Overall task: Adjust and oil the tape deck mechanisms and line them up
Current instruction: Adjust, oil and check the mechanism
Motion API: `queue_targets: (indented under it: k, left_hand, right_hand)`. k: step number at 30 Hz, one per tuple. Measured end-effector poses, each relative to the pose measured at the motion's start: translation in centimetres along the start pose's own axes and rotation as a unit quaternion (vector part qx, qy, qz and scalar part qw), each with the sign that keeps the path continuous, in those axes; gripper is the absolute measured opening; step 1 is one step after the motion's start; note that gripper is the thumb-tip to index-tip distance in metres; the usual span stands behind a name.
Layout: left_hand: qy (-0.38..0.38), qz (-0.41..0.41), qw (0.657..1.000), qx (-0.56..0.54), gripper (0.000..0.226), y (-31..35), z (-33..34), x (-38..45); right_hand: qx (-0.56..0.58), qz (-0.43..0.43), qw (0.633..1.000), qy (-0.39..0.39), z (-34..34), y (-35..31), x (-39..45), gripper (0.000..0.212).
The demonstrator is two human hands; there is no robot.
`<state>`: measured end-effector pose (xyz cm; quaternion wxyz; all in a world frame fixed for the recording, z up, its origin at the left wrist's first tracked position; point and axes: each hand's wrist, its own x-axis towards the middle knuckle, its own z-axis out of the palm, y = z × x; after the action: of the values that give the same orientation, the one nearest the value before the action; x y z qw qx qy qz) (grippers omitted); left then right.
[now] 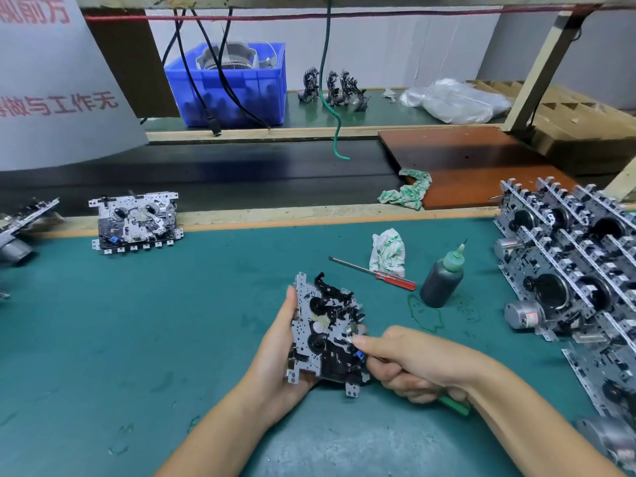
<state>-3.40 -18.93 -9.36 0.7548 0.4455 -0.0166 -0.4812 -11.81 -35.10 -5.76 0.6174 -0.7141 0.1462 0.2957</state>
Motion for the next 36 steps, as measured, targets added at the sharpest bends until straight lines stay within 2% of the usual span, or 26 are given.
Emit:
queue_targets:
  k: [8, 12, 17, 27, 36]
  left_hand:
    - [0.004, -0.005, 1.000, -0.010, 0.077, 0.26, -0.14, -0.26]
    - [-0.001, -0.013, 1.000, -0.021, 0.075, 0.25, -0.33, -0.19]
    - [0.003, -0.017, 1.000, -0.025, 0.075, 0.26, -0.30, -0.24]
    - [0.016, -0.013, 1.000, -0.023, 0.074, 0.28, 0.05, -0.29]
    - [0.025, -0.001, 1.000, -0.010, 0.076, 0.24, 0.42, -0.59]
  right_hand:
    - [0.009, -0.038, 0.999, -0.024, -0.14, 0.55, -0.40, 0.056]
    - [0.054, -0.060, 0.997, 0.006, -0.10, 0.38, -0.28, 0.049]
    - [0.038, -0.042, 0.998, 0.034, 0.37, 0.45, 0.03, 0.054]
    - [0.068, -0.013, 0.998, 0.007, 0.34, 0.56, 0.38, 0.054]
    - [0.039, 0.014, 0.999, 0.002, 0.36, 0.25, 0.30, 0.053]
